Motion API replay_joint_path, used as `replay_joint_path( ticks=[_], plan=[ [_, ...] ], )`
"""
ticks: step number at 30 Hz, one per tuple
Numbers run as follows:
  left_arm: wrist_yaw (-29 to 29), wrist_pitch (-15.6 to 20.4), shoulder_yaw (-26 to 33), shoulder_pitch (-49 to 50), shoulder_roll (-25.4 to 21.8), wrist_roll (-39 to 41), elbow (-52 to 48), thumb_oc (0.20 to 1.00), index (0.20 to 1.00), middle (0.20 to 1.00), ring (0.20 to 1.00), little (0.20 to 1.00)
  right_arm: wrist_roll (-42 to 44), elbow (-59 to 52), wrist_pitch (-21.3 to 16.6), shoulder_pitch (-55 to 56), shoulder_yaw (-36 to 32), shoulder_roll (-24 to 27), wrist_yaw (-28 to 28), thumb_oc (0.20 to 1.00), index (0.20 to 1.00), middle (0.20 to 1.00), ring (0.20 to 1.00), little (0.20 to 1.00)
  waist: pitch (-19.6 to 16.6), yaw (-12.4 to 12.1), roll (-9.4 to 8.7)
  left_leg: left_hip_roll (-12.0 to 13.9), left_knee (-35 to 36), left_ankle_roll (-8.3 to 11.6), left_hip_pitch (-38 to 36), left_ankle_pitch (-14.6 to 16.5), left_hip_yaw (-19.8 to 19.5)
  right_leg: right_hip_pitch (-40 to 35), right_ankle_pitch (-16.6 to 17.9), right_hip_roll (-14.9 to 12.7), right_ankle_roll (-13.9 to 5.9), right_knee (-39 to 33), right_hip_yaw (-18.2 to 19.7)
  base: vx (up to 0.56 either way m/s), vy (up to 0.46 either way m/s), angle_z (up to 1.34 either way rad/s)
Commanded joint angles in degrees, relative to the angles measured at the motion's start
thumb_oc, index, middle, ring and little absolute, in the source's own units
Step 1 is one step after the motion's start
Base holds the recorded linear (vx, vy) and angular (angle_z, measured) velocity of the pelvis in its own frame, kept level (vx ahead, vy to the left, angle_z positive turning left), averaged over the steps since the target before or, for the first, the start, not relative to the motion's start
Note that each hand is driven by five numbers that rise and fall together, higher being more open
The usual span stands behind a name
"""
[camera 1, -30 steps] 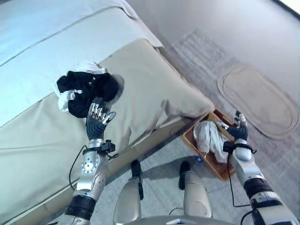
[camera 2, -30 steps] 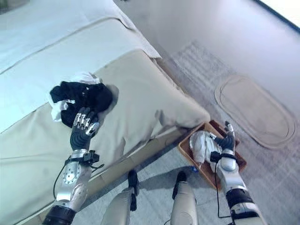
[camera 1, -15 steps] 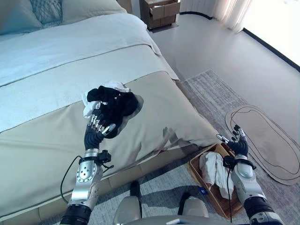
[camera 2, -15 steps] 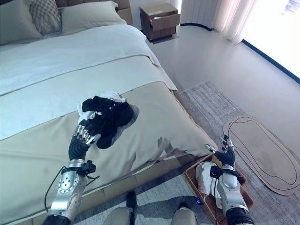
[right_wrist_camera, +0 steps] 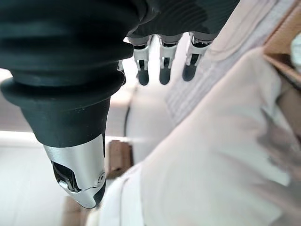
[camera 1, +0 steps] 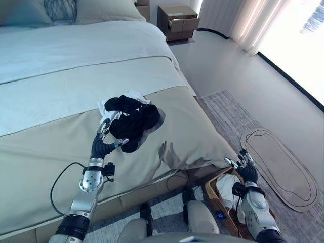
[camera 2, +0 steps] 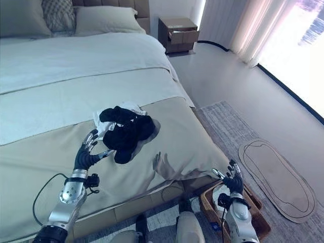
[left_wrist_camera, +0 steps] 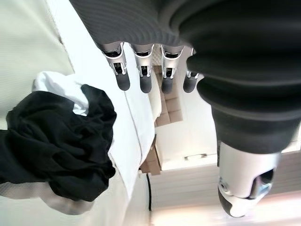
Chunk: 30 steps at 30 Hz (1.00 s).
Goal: Pick up clothes into the bucket
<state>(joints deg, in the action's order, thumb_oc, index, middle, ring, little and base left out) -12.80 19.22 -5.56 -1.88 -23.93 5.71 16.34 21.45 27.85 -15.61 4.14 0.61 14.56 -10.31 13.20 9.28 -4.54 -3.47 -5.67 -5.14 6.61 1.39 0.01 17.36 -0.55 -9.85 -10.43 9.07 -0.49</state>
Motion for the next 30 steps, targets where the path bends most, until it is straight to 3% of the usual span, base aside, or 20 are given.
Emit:
replay_joint_path(
  ticks=[1, 9, 10, 13, 21, 30],
  plan=[
    [-3.4, 2.1, -0.1, -4.1, -0.1, -3.8, -1.8, 1.0, 1.0, 1.0, 1.0, 1.0, 2.7, -1.3, -4.1, -3.4, -0.8, 0.9, 0.0, 1.0, 1.0, 1.0, 1.0, 1.0, 0.2, 1.6, -1.25, 1.6, 1.4, 4.8, -6.5, 5.6, -0.7, -2.2, 10.0, 0.6, -0.65, -5.4, 1.4, 0.07, -0.113, 0.43],
    [-11.6, 0.7, -4.4, -14.7, -2.4, -12.6, 4.2, 1.0, 1.0, 1.0, 1.0, 1.0, 2.0, -0.1, -5.5, -7.4, 2.4, 2.7, -2.3, 1.0, 1.0, 1.0, 1.0, 1.0, 3.2, 2.0, -0.59, 4.7, 2.6, 7.06, 1.6, 2.1, -1.2, 3.5, 10.1, 1.1, 0.26, -5.9, -0.9, -0.03, -0.105, 0.08],
    [-15.1, -0.8, -5.5, -19.4, -3.1, -15.6, 7.3, 1.0, 1.0, 1.0, 1.0, 1.0, 1.9, 0.0, -6.0, -8.5, 3.5, 3.2, -3.2, 1.0, 1.0, 1.0, 1.0, 1.0, 4.7, 2.5, -0.46, 5.4, 2.9, 7.4, 3.2, 1.4, -1.4, 5.3, 10.0, 1.4, 0.54, -5.5, -1.0, -0.03, -0.064, -0.03],
    [-18.3, -2.6, -6.4, -24.1, -3.7, -18.0, 9.5, 1.0, 1.0, 1.0, 1.0, 1.0, 2.1, -0.2, -6.6, -8.7, 3.9, 3.7, -3.8, 1.0, 1.0, 1.0, 1.0, 1.0, 6.2, 2.9, -0.35, 5.7, 2.7, 7.6, 4.8, 1.1, -1.8, 6.8, 9.8, 1.4, 0.73, -5.0, -1.3, -0.02, -0.058, 0.05],
    [-28.4, -8.8, -6.3, -32.4, -8.3, -27.9, 12.3, 1.0, 1.0, 1.0, 1.0, 1.0, 2.3, -1.6, -8.5, -7.4, 4.0, 4.6, -5.4, 1.0, 1.0, 1.0, 1.0, 1.0, 12.7, 4.3, -0.81, 6.2, -4.3, 8.59, 15.7, 1.5, -3.2, 16.0, 8.7, 1.5, 1.71, 0.0, -2.1, -0.06, -0.062, 0.11],
    [-35.2, -15.9, -8.7, -40.7, -15.4, -35.3, 21.7, 1.0, 1.0, 1.0, 1.0, 1.0, 3.6, -3.1, -10.6, -9.0, 5.2, 6.1, -4.9, 1.0, 1.0, 1.0, 1.0, 1.0, 14.3, 5.4, -1.62, 6.0, -9.9, 8.16, 23.4, 3.7, -2.9, 23.2, 8.8, 2.2, 1.52, 3.3, -0.9, -0.03, -0.004, 0.01]
  ],
)
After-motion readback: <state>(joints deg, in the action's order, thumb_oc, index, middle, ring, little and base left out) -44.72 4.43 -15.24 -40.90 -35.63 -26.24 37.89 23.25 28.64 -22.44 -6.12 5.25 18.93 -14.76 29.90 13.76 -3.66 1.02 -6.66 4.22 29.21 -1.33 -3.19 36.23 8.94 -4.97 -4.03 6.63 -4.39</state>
